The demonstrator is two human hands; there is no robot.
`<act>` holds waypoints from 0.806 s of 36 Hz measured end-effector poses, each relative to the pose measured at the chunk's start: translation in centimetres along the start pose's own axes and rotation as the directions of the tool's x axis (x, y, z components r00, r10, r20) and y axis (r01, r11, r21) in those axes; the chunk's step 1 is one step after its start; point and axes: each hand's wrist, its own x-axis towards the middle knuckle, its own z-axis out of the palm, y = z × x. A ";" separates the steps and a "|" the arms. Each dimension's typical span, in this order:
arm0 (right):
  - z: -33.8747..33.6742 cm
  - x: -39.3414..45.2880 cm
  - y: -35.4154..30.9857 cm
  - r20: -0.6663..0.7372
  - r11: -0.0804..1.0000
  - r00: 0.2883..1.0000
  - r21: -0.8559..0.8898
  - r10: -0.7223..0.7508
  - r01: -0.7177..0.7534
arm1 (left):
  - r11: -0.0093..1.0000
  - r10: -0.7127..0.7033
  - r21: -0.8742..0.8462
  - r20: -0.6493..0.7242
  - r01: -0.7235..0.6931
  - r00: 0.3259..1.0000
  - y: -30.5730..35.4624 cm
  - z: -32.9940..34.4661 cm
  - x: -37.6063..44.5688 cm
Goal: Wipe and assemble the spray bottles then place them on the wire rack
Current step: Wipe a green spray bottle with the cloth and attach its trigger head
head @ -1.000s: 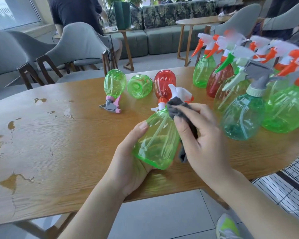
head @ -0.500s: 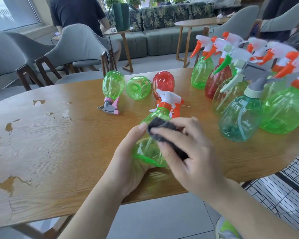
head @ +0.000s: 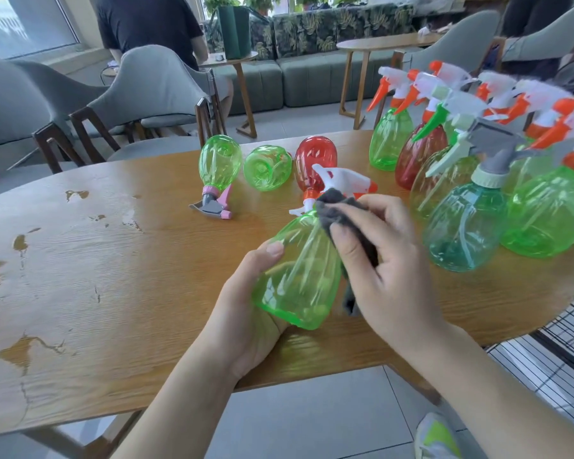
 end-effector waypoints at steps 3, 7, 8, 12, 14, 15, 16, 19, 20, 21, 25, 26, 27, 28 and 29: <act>-0.1 0.1 -0.3 -0.023 0.996 0.998 0.061 0.061 -0.060 | 1.000 -0.008 0.002 0.019 0.008 1.000 0.1 0.1 -0.1; 0.1 -0.7 -1.0 -0.017 0.998 0.999 0.058 -0.039 0.040 | 1.000 0.007 -0.004 0.007 -0.007 1.000 0.1 0.1 -0.1; 0.2 -0.9 -1.0 -0.002 0.995 0.997 0.051 -0.083 0.083 | 1.000 0.011 -0.020 -0.004 -0.011 1.000 0.1 0.0 -0.1; 0.4 -1.1 -0.7 0.022 0.989 0.990 0.061 -0.137 0.135 | 0.999 0.005 -0.032 0.020 -0.004 1.000 0.1 -0.3 0.1; 0.2 -0.8 -0.5 0.001 0.994 0.996 0.048 -0.094 0.094 | 1.000 0.009 -0.027 0.044 -0.008 0.999 -0.1 -0.2 0.1; 0.1 -0.8 -0.4 -0.012 0.997 0.997 0.043 -0.070 0.070 | 1.000 0.007 -0.028 0.046 -0.005 0.999 -0.1 -0.2 0.1; 0.1 -0.7 -0.4 -0.019 0.998 0.998 0.039 -0.057 0.057 | 1.000 0.004 -0.025 0.042 -0.003 0.999 -0.1 -0.2 0.1; 0.1 -1.1 -0.6 0.022 0.992 0.992 -0.006 -0.124 0.124 | 0.999 -0.005 -0.034 0.037 0.007 0.999 -0.1 0.1 0.0; 0.1 -1.3 -0.7 0.040 0.984 0.984 -0.028 -0.176 0.177 | 0.999 -0.002 -0.043 0.040 0.003 0.999 -0.1 0.1 0.0; 0.1 -1.5 -0.9 0.055 0.972 0.972 -0.043 -0.230 0.232 | 0.999 0.002 -0.052 0.044 0.000 0.999 -0.1 0.1 0.1; 0.7 -2.4 -1.4 0.097 0.906 0.908 -0.076 -0.409 0.416 | 0.995 -0.024 -0.093 0.049 0.029 0.999 0.1 0.2 -0.1; 0.9 -2.5 -1.4 0.106 0.889 0.892 -0.092 -0.440 0.450 | 0.993 -0.047 -0.102 0.051 0.052 0.998 0.2 0.1 -0.1; 1.0 -2.6 -1.4 0.114 0.874 0.879 -0.106 -0.463 0.474 | 0.991 -0.062 -0.112 0.048 0.067 0.997 0.2 0.2 -0.2; 1.1 -2.6 -1.4 0.117 0.863 0.870 -0.117 -0.479 0.491 | 0.990 -0.066 -0.123 0.043 0.071 0.997 0.3 0.2 -0.2; 1.1 -2.6 -1.3 0.117 0.856 0.863 -0.122 -0.491 0.503 | 0.990 -0.061 -0.127 0.033 0.065 0.998 0.4 0.1 -0.2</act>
